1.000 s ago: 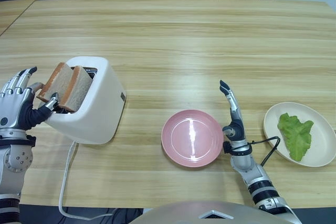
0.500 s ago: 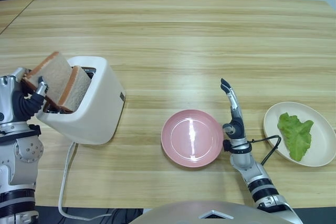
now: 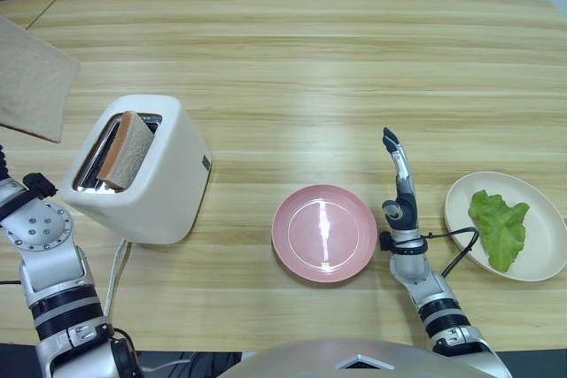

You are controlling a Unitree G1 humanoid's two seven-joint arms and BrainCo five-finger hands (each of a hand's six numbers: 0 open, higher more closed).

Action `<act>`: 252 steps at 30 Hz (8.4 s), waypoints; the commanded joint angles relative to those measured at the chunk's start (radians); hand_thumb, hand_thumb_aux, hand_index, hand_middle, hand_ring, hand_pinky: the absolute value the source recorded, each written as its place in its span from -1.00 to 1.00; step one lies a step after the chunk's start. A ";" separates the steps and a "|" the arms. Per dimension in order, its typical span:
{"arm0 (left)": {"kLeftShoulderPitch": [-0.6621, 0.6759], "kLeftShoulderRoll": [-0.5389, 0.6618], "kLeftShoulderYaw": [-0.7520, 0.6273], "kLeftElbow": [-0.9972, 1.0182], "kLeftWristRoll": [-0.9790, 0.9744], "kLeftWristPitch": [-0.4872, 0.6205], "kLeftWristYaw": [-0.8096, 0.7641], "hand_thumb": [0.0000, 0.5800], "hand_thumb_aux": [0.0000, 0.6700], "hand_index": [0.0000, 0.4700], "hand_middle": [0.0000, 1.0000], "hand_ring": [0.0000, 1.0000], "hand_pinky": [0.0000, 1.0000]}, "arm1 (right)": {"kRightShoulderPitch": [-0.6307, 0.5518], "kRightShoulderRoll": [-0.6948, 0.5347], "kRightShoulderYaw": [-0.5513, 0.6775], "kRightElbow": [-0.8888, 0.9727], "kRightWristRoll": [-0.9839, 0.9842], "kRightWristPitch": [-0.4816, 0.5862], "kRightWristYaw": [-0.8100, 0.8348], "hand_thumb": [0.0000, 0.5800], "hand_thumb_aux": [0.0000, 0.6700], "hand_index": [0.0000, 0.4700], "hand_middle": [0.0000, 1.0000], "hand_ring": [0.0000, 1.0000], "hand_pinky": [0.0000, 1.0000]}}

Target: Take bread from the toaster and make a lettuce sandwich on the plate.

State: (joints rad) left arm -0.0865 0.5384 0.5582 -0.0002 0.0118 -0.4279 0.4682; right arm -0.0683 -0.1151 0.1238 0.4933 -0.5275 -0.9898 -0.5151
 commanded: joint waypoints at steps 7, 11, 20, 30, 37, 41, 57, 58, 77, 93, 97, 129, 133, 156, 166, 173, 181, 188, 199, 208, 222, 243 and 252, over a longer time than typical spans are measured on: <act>0.342 -0.066 -0.555 -0.393 -0.147 -0.044 -0.588 1.00 1.00 1.00 1.00 1.00 1.00 | 0.085 -0.056 -0.093 -0.180 0.056 0.030 0.038 -1.00 -1.00 -1.00 -1.00 -1.00 -1.00; 0.263 -0.138 -0.714 -0.256 -0.063 -0.030 -0.684 1.00 1.00 1.00 1.00 1.00 1.00 | 0.137 -0.100 -0.183 -0.303 0.047 0.058 0.041 -1.00 -1.00 -1.00 -1.00 -1.00 -1.00; 0.107 -0.223 -0.864 0.108 0.051 -0.068 -0.821 1.00 1.00 1.00 1.00 1.00 1.00 | 0.248 -0.301 -0.490 -0.305 -0.073 0.175 -0.057 -1.00 -1.00 -1.00 -1.00 -1.00 -1.00; 0.144 -0.195 -0.836 0.134 0.193 -0.133 -0.759 1.00 1.00 1.00 1.00 1.00 1.00 | 0.346 -0.544 -0.559 -0.100 -0.297 0.447 -0.254 -1.00 -1.00 -1.00 -1.00 -1.00 -1.00; 0.140 -0.155 -0.778 0.120 0.432 -0.191 -0.581 1.00 1.00 1.00 -1.00 -1.00 -1.00 | 0.306 -0.606 -0.339 0.075 -0.359 0.548 -0.197 -1.00 -1.00 -1.00 -1.00 -1.00 -1.00; 0.163 -0.107 -0.778 0.090 0.558 -0.221 -0.514 0.04 -0.39 -0.39 -1.00 -1.00 -1.00 | 0.319 -0.637 -0.260 0.084 -0.359 0.584 -0.163 -1.00 -1.00 -1.00 -1.00 -1.00 -1.00; 0.219 -0.064 -0.752 -0.012 0.602 -0.215 -0.473 0.24 -0.23 -0.23 -1.00 -1.00 -1.00 | 0.314 -0.704 -0.156 0.077 -0.299 0.687 -0.083 0.99 0.88 0.88 -1.00 -1.00 -1.00; 0.226 -0.064 -0.743 -0.029 0.601 -0.216 -0.467 0.23 -0.24 -0.24 -1.00 -1.00 -1.00 | 0.316 -0.707 -0.155 0.068 -0.297 0.690 -0.091 1.00 1.00 1.00 -1.00 -1.00 -1.00; 0.323 -0.110 -0.564 -0.105 0.568 -0.256 -0.269 -0.03 -0.44 -0.44 -1.00 -1.00 -1.00 | 0.337 -0.619 -0.138 -0.461 -0.342 0.676 -0.267 1.00 1.00 1.00 -1.00 -1.00 -1.00; 0.308 -0.159 -0.562 -0.063 0.613 -0.279 -0.189 -0.02 -0.43 -0.43 -1.00 -1.00 -1.00 | -0.102 -0.329 0.395 -0.202 -0.590 0.403 -0.282 1.00 1.00 1.00 -1.00 -1.00 -1.00; 0.300 -0.162 -0.560 -0.043 0.618 -0.279 -0.179 0.00 -0.41 -0.41 -1.00 -1.00 -1.00 | -0.092 -0.338 0.438 -0.184 -0.616 0.397 -0.299 1.00 1.00 1.00 -1.00 -1.00 -1.00; 0.348 -0.125 -0.429 -0.162 0.625 -0.193 -0.174 -0.80 -0.90 -0.90 -1.00 -1.00 -1.00 | -0.001 -0.554 0.458 -0.378 -0.669 0.441 -0.065 -1.00 -1.00 -1.00 -1.00 -1.00 -1.00; 0.362 -0.122 -0.368 -0.178 0.625 -0.163 -0.152 -0.74 -0.87 -0.87 -1.00 -1.00 -1.00 | 0.002 -0.545 0.434 -0.404 -0.670 0.462 -0.113 -1.00 -1.00 -1.00 -1.00 -1.00 -1.00; 0.327 0.187 -0.125 0.060 0.624 0.137 -0.314 -1.00 -1.00 -1.00 -1.00 -1.00 -1.00 | 0.035 -0.471 0.316 -0.374 -0.603 0.533 -0.316 -1.00 -1.00 -1.00 -1.00 -1.00 -1.00; 0.463 0.283 -0.131 -0.014 0.545 0.090 -0.494 1.00 0.91 0.91 -1.00 -1.00 -1.00 | 0.058 -0.490 0.315 -0.362 -0.599 0.535 -0.311 -1.00 -1.00 -1.00 -1.00 -1.00 -1.00; 0.429 0.321 -0.148 -0.007 0.539 0.047 -0.481 1.00 1.00 1.00 0.11 0.11 0.11 | 0.059 -0.482 0.317 -0.362 -0.598 0.539 -0.309 -1.00 -1.00 -1.00 -1.00 -1.00 -1.00; 0.264 0.259 -0.128 0.049 0.621 0.093 -0.226 1.00 1.00 1.00 1.00 1.00 1.00 | 0.066 -0.464 0.317 -0.343 -0.590 0.549 -0.335 -1.00 -1.00 -1.00 -1.00 -1.00 -1.00; 0.099 0.209 -0.128 0.123 0.601 0.088 -0.012 1.00 1.00 1.00 1.00 1.00 1.00 | 0.067 -0.443 0.307 -0.324 -0.578 0.557 -0.368 -1.00 -1.00 -1.00 -1.00 -1.00 -1.00; -0.007 0.094 -0.176 0.203 0.420 -0.025 0.009 1.00 1.00 1.00 1.00 1.00 1.00 | 0.062 -0.428 0.305 -0.292 -0.561 0.552 -0.386 -1.00 -1.00 -1.00 -1.00 -1.00 -1.00; 0.211 0.148 -0.068 0.037 0.530 0.015 -0.026 -1.00 -1.00 -1.00 -1.00 -1.00 -1.00 | 0.059 -0.441 0.315 -0.280 -0.561 0.535 -0.377 -1.00 -1.00 -1.00 -1.00 -1.00 -1.00; 0.394 0.283 -0.097 0.012 0.523 0.070 -0.418 -1.00 -1.00 -1.00 -1.00 -1.00 -1.00 | 0.029 -0.442 0.324 -0.272 -0.569 0.532 -0.325 -1.00 -1.00 -1.00 -1.00 -1.00 -1.00; 0.455 0.365 -0.140 0.092 0.508 0.000 -0.467 1.00 1.00 1.00 -1.00 -1.00 -1.00 | 0.026 -0.450 0.326 -0.254 -0.567 0.525 -0.318 -1.00 -1.00 -1.00 -1.00 -1.00 -1.00; 0.381 0.339 -0.154 0.091 0.501 -0.031 -0.398 1.00 1.00 1.00 -0.65 -0.65 -0.65 | 0.036 -0.444 0.326 -0.253 -0.562 0.529 -0.320 -1.00 -1.00 -1.00 -1.00 -1.00 -1.00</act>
State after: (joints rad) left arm 0.3151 0.9019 0.4310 0.0834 0.4937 -0.4416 0.0528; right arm -0.0389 -0.5564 0.4452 0.2367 -1.0986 -0.4615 -0.8430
